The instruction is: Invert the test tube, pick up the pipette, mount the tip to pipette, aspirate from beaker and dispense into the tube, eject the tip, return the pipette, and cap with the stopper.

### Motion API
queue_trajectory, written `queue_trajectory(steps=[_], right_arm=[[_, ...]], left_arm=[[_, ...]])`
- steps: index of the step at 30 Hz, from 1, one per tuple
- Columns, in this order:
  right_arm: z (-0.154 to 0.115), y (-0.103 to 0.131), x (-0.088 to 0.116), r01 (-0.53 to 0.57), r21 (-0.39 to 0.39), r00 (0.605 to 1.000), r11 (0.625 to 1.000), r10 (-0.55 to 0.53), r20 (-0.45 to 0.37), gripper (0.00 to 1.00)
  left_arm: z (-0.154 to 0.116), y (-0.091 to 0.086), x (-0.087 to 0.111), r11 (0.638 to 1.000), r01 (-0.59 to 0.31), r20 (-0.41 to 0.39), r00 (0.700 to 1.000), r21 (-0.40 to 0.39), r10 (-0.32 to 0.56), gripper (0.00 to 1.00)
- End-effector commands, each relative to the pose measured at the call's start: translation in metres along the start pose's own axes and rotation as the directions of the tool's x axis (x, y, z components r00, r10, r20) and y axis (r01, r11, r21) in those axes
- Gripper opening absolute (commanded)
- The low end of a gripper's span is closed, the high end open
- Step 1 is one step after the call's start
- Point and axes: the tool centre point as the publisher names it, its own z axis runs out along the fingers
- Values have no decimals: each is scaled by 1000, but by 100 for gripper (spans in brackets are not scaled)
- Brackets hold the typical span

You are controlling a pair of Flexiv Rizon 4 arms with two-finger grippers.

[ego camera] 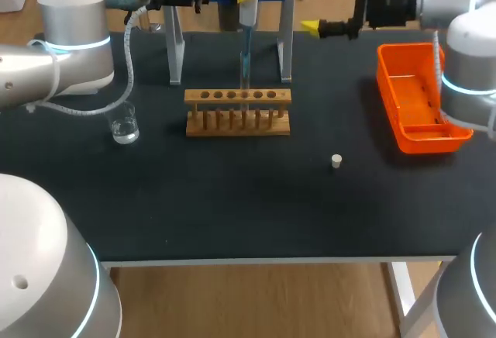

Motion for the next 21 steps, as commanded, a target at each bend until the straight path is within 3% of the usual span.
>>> queue_trajectory(steps=[1, 11, 19, 20, 21], right_arm=[[-17, 24, 0, 5, -3, 1000, 1000, -5, -1, 100], [-18, 71, -4, -14, -64, 999, 998, 12, -35, 100], [-16, 91, -9, -34, -110, 999, 993, 29, -45, 100], [-15, 93, -9, -36, -116, 998, 993, 31, -45, 81], [-15, 95, -10, -38, -118, 998, 992, 33, -45, 50]], left_arm=[[-1, 0, -2, 1000, 0, -7, 1000, 0, 0, 0], [-1, 0, -2, 1000, 0, -7, 1000, 0, 0, 0], [-1, 0, -2, 1000, 0, -7, 1000, 0, 0, 0], [-1, 0, -2, 1000, 0, -7, 1000, 0, 0, 0], [-1, 0, -2, 1000, 0, -7, 1000, 0, 0, 0]])
